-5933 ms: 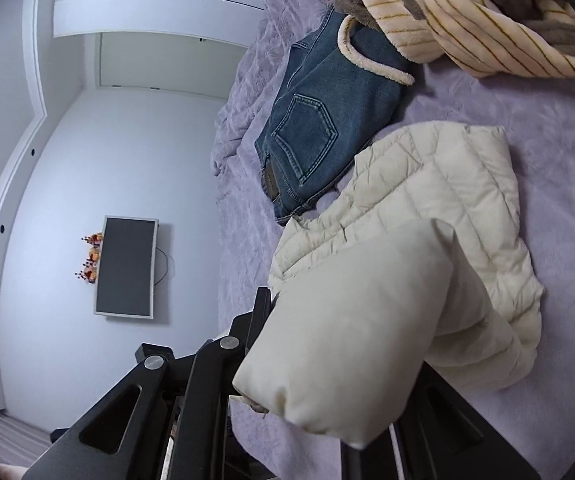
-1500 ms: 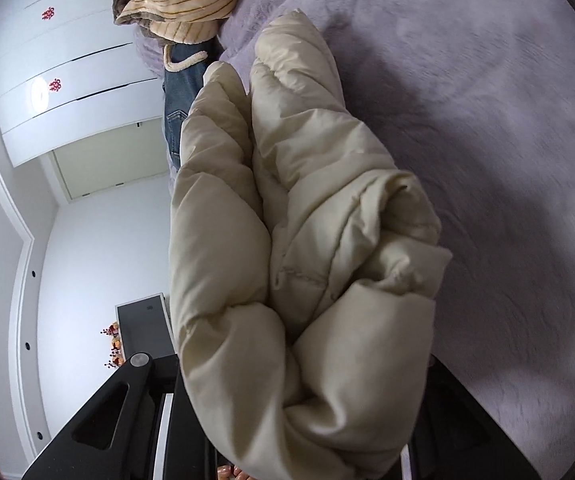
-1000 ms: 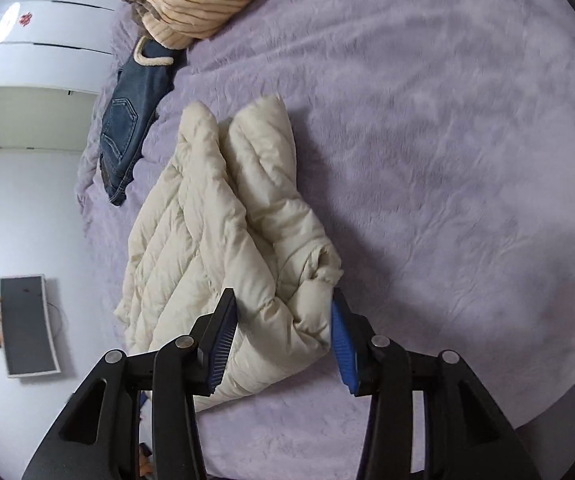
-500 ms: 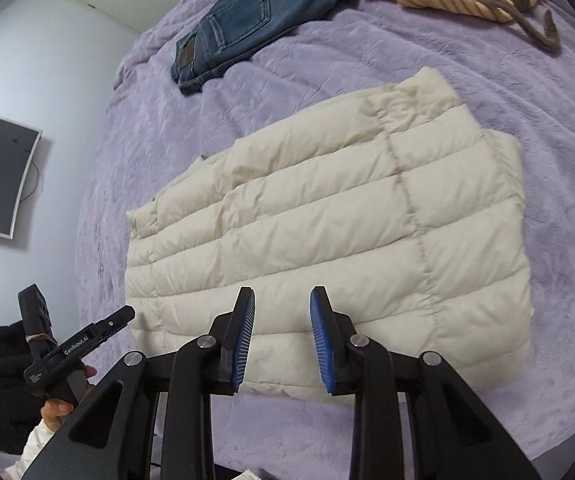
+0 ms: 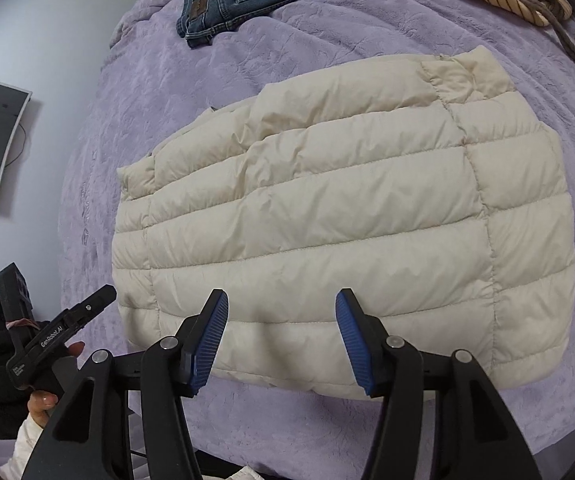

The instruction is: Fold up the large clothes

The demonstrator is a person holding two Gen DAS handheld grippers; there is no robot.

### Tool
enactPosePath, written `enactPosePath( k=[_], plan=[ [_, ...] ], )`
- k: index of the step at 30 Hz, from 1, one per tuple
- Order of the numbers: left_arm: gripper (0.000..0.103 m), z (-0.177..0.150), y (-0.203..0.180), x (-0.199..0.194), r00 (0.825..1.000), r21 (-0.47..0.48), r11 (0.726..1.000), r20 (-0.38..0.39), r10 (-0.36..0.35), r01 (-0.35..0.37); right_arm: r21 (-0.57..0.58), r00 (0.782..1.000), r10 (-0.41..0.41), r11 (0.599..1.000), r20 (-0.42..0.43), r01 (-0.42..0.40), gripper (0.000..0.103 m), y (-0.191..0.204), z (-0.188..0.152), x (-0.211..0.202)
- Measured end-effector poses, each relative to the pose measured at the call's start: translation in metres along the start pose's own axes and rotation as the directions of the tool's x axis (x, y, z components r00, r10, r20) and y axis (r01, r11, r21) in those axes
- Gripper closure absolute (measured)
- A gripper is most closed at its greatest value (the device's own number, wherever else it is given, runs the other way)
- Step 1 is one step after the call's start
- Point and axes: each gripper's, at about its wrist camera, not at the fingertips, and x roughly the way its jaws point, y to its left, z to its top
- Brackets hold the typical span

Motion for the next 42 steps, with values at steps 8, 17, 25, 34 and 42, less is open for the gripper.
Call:
enactPosePath(
  k=[8, 17, 25, 34, 42],
  plan=[
    [0.0, 0.015, 0.03, 0.034, 0.984, -0.125, 0.979, -0.058, -0.17, 0.161, -0.062, 0.999, -0.035, 0.997, 0.022, 0.037, 0.073, 0.011, 0.004, 0.01],
    [0.0, 0.034, 0.029, 0.085, 0.876, -0.121, 0.889, -0.157, -0.456, 0.442, -0.11, 0.998, -0.069, 0.992, -0.005, 0.068, 0.073, 0.016, 0.01, 0.046],
    [0.001, 0.041, 0.004, 0.102, 0.842, -0.048, 0.863, -0.199, -0.501, 0.503, -0.099, 0.998, -0.055, 0.994, -0.023, 0.052, 0.073, 0.007, 0.013, 0.056],
    [0.073, 0.037, -0.025, 0.081, 0.781, -0.037, 0.807, -0.227, -0.581, 0.59, -0.072, 0.999, -0.045, 0.996, -0.025, 0.043, 0.073, 0.002, 0.013, 0.058],
    [0.073, 0.035, -0.059, 0.034, 0.794, 0.051, 0.8, -0.182, -0.581, 0.597, -0.092, 0.999, -0.015, 0.996, -0.03, 0.012, 0.073, 0.004, 0.017, 0.04]
  ],
)
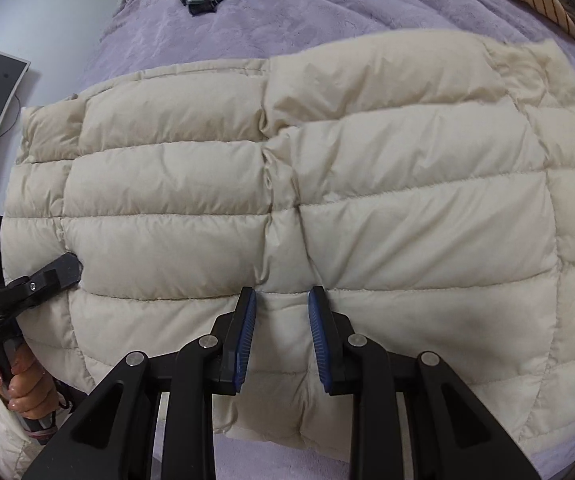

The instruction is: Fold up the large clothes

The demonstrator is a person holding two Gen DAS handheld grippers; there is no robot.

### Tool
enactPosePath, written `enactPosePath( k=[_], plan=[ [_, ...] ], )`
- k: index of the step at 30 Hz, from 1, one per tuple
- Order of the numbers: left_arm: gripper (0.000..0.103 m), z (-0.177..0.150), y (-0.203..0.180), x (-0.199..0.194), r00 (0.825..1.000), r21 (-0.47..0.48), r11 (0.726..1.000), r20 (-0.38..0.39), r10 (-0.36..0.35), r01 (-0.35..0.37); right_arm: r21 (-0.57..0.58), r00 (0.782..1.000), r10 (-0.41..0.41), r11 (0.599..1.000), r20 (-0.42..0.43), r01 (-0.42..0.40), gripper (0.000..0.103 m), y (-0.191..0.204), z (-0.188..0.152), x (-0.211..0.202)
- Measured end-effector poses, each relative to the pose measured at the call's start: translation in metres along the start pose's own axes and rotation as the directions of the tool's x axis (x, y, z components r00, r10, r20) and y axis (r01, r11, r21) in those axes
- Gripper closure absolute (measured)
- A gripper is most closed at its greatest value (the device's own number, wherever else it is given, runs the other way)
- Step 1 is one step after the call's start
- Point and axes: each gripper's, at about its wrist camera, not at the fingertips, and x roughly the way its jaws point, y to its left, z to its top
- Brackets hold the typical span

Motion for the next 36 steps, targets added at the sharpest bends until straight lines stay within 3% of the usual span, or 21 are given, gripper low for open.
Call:
enactPosePath(
  k=[5, 7, 9, 12, 14, 23, 27, 29, 32, 36],
  plan=[
    [0.073, -0.001, -0.012, -0.004, 0.999, -0.003, 0.999, 0.004, 0.036, -0.036, -0.102, 0.993, -0.018, 0.994, 0.12, 0.03, 0.074, 0.005, 0.025, -0.034],
    [0.073, -0.002, -0.025, -0.005, 0.999, 0.002, 0.999, 0.009, 0.046, -0.046, -0.114, 0.994, -0.01, 0.993, 0.107, 0.022, 0.081, 0.001, 0.041, -0.025],
    [0.073, -0.01, -0.037, -0.01, 0.998, 0.019, 0.998, 0.021, 0.059, -0.059, -0.131, 0.998, 0.006, 0.991, 0.059, 0.002, 0.081, 0.0, 0.054, -0.001],
    [0.073, -0.012, -0.067, 0.004, 0.993, 0.043, 0.992, 0.029, 0.117, -0.118, -0.128, 1.0, 0.025, 0.991, -0.014, -0.027, 0.088, -0.008, 0.065, 0.041],
    [0.073, -0.014, -0.087, 0.018, 0.988, 0.07, 0.986, 0.029, 0.152, -0.154, -0.103, 0.999, 0.045, 0.994, -0.017, -0.047, 0.092, -0.014, 0.07, 0.054],
    [0.073, -0.023, -0.162, 0.059, 0.938, 0.153, 0.925, 0.054, 0.342, -0.347, 0.057, 0.971, 0.237, 0.97, -0.031, -0.235, 0.097, -0.054, 0.074, 0.067],
    [0.073, -0.028, -0.189, 0.078, 0.908, 0.18, 0.89, 0.074, 0.413, -0.419, 0.153, 0.934, 0.356, 0.925, -0.034, -0.347, 0.097, -0.073, 0.075, 0.07],
    [0.073, -0.033, -0.192, 0.085, 0.902, 0.189, 0.882, 0.075, 0.425, -0.431, 0.193, 0.913, 0.406, 0.899, -0.036, -0.392, 0.097, -0.082, 0.078, 0.068],
    [0.073, -0.033, -0.192, 0.09, 0.894, 0.196, 0.873, 0.073, 0.442, -0.447, 0.169, 0.913, 0.409, 0.9, -0.006, -0.402, 0.095, -0.086, 0.079, 0.047],
    [0.073, -0.029, -0.196, 0.101, 0.878, 0.202, 0.856, 0.06, 0.475, -0.477, 0.107, 0.928, 0.365, 0.922, 0.072, -0.371, 0.094, -0.105, 0.069, -0.003]
  ],
)
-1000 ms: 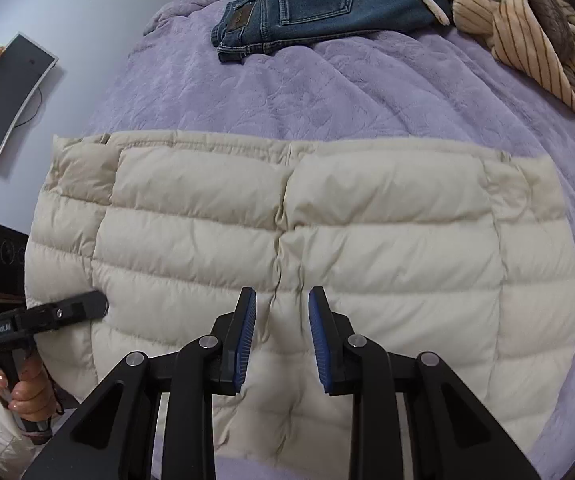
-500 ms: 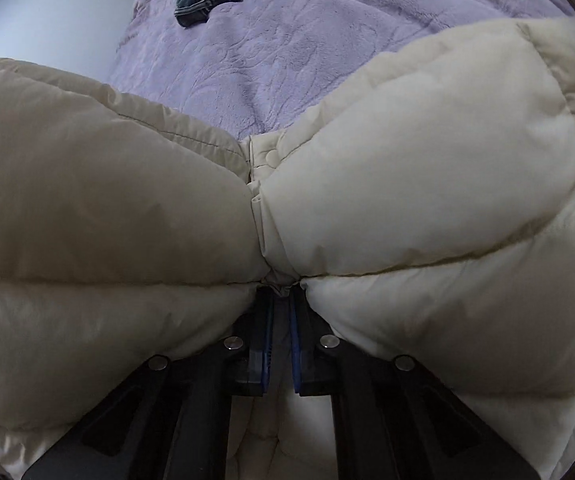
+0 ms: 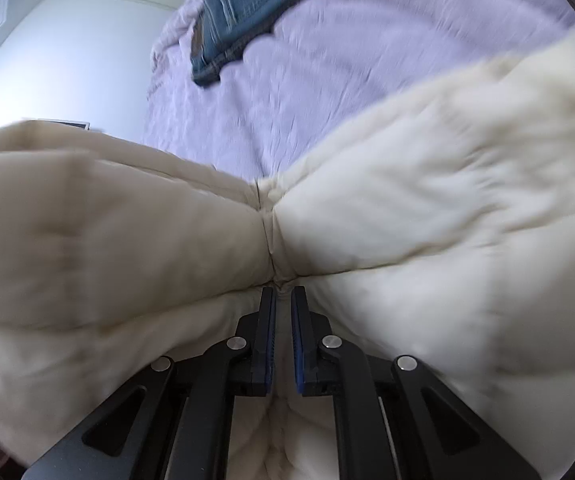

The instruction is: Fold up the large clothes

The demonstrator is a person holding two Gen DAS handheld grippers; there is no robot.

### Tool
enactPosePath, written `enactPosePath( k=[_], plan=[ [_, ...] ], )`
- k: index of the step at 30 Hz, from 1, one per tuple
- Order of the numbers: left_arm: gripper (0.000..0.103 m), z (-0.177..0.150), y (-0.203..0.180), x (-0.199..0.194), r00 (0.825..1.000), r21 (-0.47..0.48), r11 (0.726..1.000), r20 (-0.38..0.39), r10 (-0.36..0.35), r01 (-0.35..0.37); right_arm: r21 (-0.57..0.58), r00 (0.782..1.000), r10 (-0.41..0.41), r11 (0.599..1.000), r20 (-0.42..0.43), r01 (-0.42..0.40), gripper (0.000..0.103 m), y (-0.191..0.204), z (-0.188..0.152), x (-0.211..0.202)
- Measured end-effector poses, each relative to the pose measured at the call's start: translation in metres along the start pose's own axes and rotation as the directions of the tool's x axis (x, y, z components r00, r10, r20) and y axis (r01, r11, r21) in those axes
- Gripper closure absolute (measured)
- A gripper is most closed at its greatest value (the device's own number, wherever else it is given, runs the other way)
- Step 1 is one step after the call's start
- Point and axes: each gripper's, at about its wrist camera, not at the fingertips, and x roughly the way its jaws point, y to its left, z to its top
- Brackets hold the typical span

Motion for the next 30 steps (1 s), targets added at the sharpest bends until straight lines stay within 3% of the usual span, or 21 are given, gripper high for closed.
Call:
enactPosePath(
  k=[3, 4, 5, 6, 7, 11, 13, 16, 17, 19, 21, 26, 30],
  plan=[
    [0.073, 0.001, -0.012, 0.005, 1.0, 0.017, 1.0, -0.011, 0.023, -0.023, -0.012, 0.994, -0.066, 0.998, 0.087, 0.068, 0.087, -0.001, -0.017, -0.045],
    [0.073, 0.002, -0.016, 0.007, 0.999, 0.022, 0.999, -0.016, 0.029, -0.029, -0.008, 0.989, -0.097, 0.995, 0.115, 0.098, 0.066, -0.004, -0.025, -0.061],
    [0.073, 0.002, -0.021, 0.009, 0.999, 0.031, 0.999, -0.021, 0.034, -0.034, 0.0, 0.981, -0.132, 0.991, 0.142, 0.134, 0.037, -0.008, -0.033, -0.073],
    [0.073, 0.003, -0.026, 0.012, 0.999, 0.04, 0.999, -0.025, 0.038, -0.037, 0.013, 0.97, -0.172, 0.985, 0.17, 0.173, 0.03, -0.013, -0.04, -0.087],
    [0.073, 0.003, -0.03, 0.014, 0.999, 0.049, 0.998, -0.029, 0.042, -0.04, 0.024, 0.959, -0.204, 0.979, 0.198, 0.204, 0.03, -0.016, -0.047, -0.098],
    [0.073, 0.003, -0.048, 0.025, 0.997, 0.083, 0.995, -0.047, 0.059, -0.055, 0.096, 0.911, -0.325, 0.946, 0.254, 0.311, 0.03, -0.048, -0.084, -0.14],
    [0.073, 0.002, -0.057, 0.03, 0.996, 0.099, 0.993, -0.056, 0.066, -0.06, 0.162, 0.925, -0.301, 0.95, 0.232, 0.268, 0.036, -0.075, -0.097, -0.15],
    [0.073, 0.001, -0.07, 0.038, 0.995, 0.129, 0.989, -0.071, 0.076, -0.066, 0.232, 0.962, -0.192, 0.962, 0.193, 0.145, 0.075, -0.106, -0.117, -0.146],
    [0.073, 0.0, -0.074, 0.04, 0.994, 0.14, 0.988, -0.075, 0.08, -0.069, 0.248, 0.97, -0.152, 0.963, 0.189, 0.102, 0.083, -0.111, -0.117, -0.134],
    [0.067, -0.003, -0.082, 0.045, 0.993, 0.165, 0.984, -0.084, 0.078, -0.063, 0.272, 0.975, -0.112, 0.961, 0.194, 0.057, 0.085, -0.12, -0.118, -0.122],
    [0.041, -0.005, -0.089, 0.048, 0.995, 0.173, 0.985, -0.093, 0.026, -0.009, 0.296, 0.976, -0.083, 0.955, 0.202, 0.02, 0.086, -0.127, -0.116, -0.115],
    [0.026, -0.016, -0.109, 0.053, 0.99, 0.251, 0.961, -0.111, -0.091, 0.116, 0.318, 0.981, -0.043, 0.948, 0.191, -0.02, 0.086, -0.142, -0.106, -0.102],
    [0.026, -0.031, -0.131, 0.055, 0.974, 0.365, 0.906, -0.148, -0.17, 0.213, 0.305, 0.986, -0.027, 0.952, 0.167, -0.026, 0.086, -0.148, -0.093, -0.094]
  ],
)
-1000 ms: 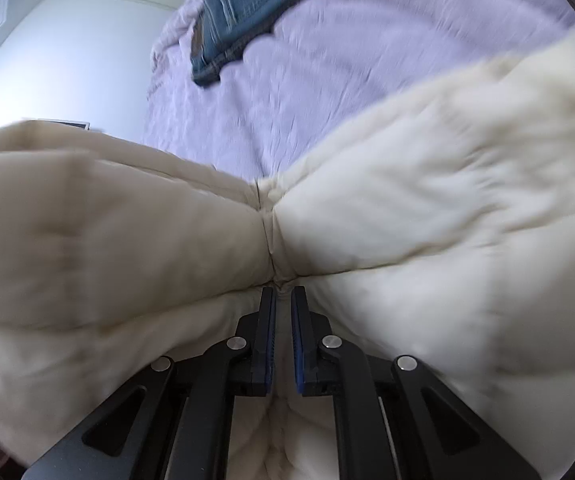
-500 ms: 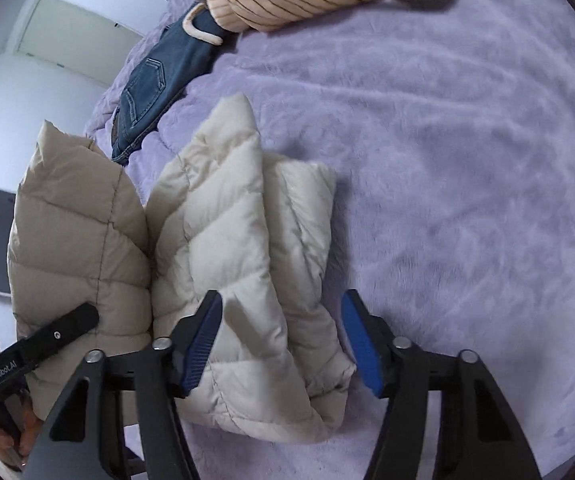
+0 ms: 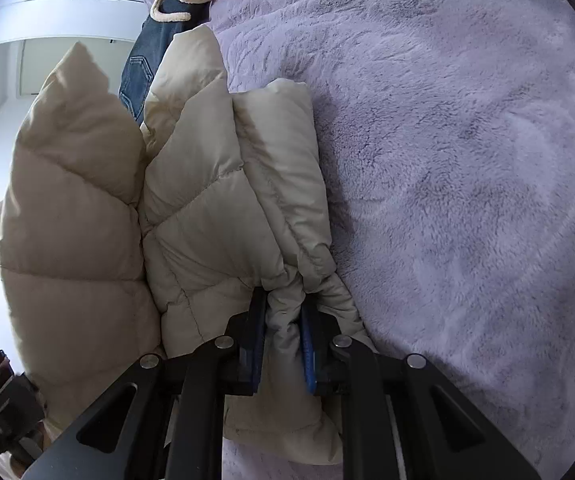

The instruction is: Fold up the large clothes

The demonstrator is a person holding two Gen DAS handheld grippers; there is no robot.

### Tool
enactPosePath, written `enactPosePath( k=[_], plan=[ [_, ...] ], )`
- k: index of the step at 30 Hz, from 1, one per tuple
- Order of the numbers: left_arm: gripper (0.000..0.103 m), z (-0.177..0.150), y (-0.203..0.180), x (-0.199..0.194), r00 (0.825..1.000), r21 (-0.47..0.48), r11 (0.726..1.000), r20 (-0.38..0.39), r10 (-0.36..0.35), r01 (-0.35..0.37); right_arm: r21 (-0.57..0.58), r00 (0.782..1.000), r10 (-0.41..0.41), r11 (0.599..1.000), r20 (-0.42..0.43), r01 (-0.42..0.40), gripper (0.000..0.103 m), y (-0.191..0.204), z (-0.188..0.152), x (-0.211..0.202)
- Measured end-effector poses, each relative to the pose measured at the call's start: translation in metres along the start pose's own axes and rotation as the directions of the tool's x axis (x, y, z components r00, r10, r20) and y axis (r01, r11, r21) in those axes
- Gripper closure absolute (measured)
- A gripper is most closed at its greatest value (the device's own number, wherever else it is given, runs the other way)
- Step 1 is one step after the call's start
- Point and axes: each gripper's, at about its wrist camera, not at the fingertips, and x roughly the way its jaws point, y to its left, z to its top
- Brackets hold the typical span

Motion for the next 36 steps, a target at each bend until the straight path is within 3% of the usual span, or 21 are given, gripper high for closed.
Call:
enactPosePath(
  k=[5, 10, 12, 14, 15, 19, 21, 22, 23, 25, 31, 36],
  plan=[
    [0.026, -0.014, -0.03, 0.013, 1.0, 0.193, 0.981, -0.008, 0.016, -0.014, 0.001, 0.999, 0.03, 1.0, -0.031, -0.03, 0.085, -0.004, 0.017, 0.009],
    [0.026, -0.017, -0.037, 0.024, 0.998, 0.257, 0.964, -0.004, 0.064, -0.061, -0.005, 1.0, 0.017, 1.0, 0.003, -0.017, 0.085, -0.01, 0.023, -0.029],
    [0.026, -0.017, -0.04, 0.027, 0.996, 0.274, 0.958, 0.002, 0.084, -0.082, -0.02, 0.998, 0.017, 1.0, 0.056, -0.016, 0.08, -0.006, 0.028, -0.053],
    [0.026, -0.02, -0.042, 0.029, 0.995, 0.292, 0.951, 0.009, 0.099, -0.097, -0.03, 0.993, 0.037, 0.999, 0.11, -0.034, 0.06, -0.001, 0.034, -0.077],
    [0.026, -0.021, -0.044, 0.029, 0.995, 0.3, 0.948, 0.011, 0.104, -0.102, -0.042, 0.99, 0.052, 0.998, 0.129, -0.047, 0.055, 0.004, 0.037, -0.087],
    [0.026, -0.023, -0.044, 0.029, 0.994, 0.309, 0.945, 0.015, 0.109, -0.108, -0.096, 0.991, 0.09, 0.992, 0.099, -0.08, 0.053, 0.025, 0.047, -0.091],
    [0.026, -0.023, -0.044, 0.027, 0.994, 0.306, 0.946, 0.018, 0.109, -0.109, -0.096, 0.995, 0.09, 0.992, 0.05, -0.085, 0.065, 0.031, 0.052, -0.076],
    [0.026, -0.022, -0.044, 0.026, 0.994, 0.306, 0.946, 0.02, 0.107, -0.108, -0.095, 0.996, 0.089, 0.992, 0.024, -0.086, 0.094, 0.032, 0.054, -0.065],
    [0.026, -0.023, -0.044, 0.026, 0.994, 0.308, 0.945, 0.021, 0.104, -0.106, -0.093, 0.998, 0.063, 0.994, 0.0, -0.062, 0.097, 0.032, 0.054, -0.053],
    [0.026, -0.025, -0.048, 0.027, 0.994, 0.331, 0.938, 0.025, 0.106, -0.108, -0.093, 0.999, 0.026, 0.995, -0.024, -0.028, 0.098, 0.033, 0.056, -0.033],
    [0.026, -0.035, -0.06, 0.043, 0.985, 0.423, 0.89, 0.044, 0.168, -0.171, -0.088, 0.988, 0.058, 0.994, -0.141, -0.07, 0.098, 0.025, 0.077, 0.03],
    [0.026, -0.038, -0.062, 0.046, 0.983, 0.447, 0.876, 0.05, 0.175, -0.179, -0.195, 0.991, -0.012, 0.981, -0.134, -0.015, 0.096, 0.043, 0.079, 0.009]
  ],
)
